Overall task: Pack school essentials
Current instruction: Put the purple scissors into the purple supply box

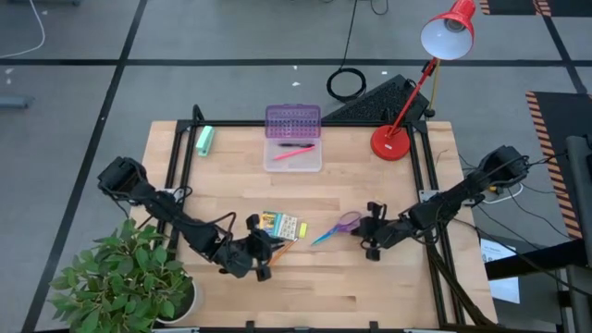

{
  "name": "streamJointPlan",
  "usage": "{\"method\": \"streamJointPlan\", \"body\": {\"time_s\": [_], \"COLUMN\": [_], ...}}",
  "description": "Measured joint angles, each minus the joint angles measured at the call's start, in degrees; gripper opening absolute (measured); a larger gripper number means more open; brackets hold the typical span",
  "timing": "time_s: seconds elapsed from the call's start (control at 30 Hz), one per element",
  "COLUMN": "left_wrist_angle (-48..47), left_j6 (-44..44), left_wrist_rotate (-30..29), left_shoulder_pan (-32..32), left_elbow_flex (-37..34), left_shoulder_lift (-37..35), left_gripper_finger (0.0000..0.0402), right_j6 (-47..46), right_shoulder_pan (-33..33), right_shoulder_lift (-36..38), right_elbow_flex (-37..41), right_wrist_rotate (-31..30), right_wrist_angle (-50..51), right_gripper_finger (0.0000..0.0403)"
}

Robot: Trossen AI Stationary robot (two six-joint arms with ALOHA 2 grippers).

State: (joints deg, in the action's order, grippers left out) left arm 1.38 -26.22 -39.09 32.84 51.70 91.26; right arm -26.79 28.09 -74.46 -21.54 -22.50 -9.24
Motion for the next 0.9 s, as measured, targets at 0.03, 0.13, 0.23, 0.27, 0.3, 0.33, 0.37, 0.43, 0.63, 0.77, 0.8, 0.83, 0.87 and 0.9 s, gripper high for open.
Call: {"method": "streamJointPlan", "body": {"time_s": [0.03,0.13,0.23,0.27,0.3,0.33,0.37,0.43,0.63,0.77,0.8,0.83,0.87,0.9], "left_wrist_angle": [0.2,1.0,2.1,2.4,2.4,2.3,2.3,2.3,2.7,4.0,4.6,5.2,6.0,6.7], "left_j6": [0.0,0.0,0.8,1.0,1.0,0.8,0.6,0.6,0.7,3.5,4.3,5.0,5.9,6.8], "left_wrist_rotate": [0.0,-0.1,0.0,0.0,0.0,0.0,0.0,0.0,0.0,1.1,1.6,1.9,2.3,2.6], "left_shoulder_pan": [-0.3,-1.3,-2.3,-2.5,-2.7,-2.9,-3.0,-3.1,-3.0,-3.5,-3.7,-3.9,-4.2,-4.4], "left_elbow_flex": [0.0,0.0,0.0,0.0,0.0,0.0,0.0,0.0,0.0,0.0,0.0,0.0,0.0,0.0], "left_shoulder_lift": [0.0,0.0,0.0,0.0,0.0,0.0,0.0,0.0,0.0,0.0,0.0,0.0,0.0,0.0], "left_gripper_finger": [0.0051,0.0051,0.0051,0.0051,0.0051,0.0051,0.0051,0.0051,0.0051,0.0057,0.0063,0.0071,0.0081,0.0092], "right_j6": [0.3,0.5,0.5,0.5,0.5,0.5,0.5,0.5,0.1,0.8,1.1,1.5,2.1,2.5], "right_shoulder_pan": [0.0,0.0,0.0,0.0,0.0,0.0,0.0,-0.2,-2.5,-4.7,-5.3,-5.9,-6.6,-7.2], "right_shoulder_lift": [0.0,0.0,0.1,0.1,0.1,0.1,0.1,0.1,0.1,0.1,0.1,0.1,0.1,0.1], "right_elbow_flex": [-0.7,-3.3,-6.4,-7.4,-8.4,-9.4,-10.3,-12.4,-18.1,-20.9,-21.6,-22.2,-22.9,-23.7], "right_wrist_rotate": [0.0,-0.1,-1.6,-1.9,-2.6,-3.4,-3.9,-4.8,-4.7,-4.4,-4.2,-3.7,-2.9,-2.8], "right_wrist_angle": [0.4,3.0,6.9,8.2,9.5,10.9,12.2,15.4,26.4,30.6,31.7,32.9,33.7,34.6], "right_gripper_finger": [0.0007,0.0007,0.0007,0.0007,0.0007,0.0007,0.0007,0.0006,0.0006,0.0006,0.0006,0.0006,0.0006,0.0006]}}
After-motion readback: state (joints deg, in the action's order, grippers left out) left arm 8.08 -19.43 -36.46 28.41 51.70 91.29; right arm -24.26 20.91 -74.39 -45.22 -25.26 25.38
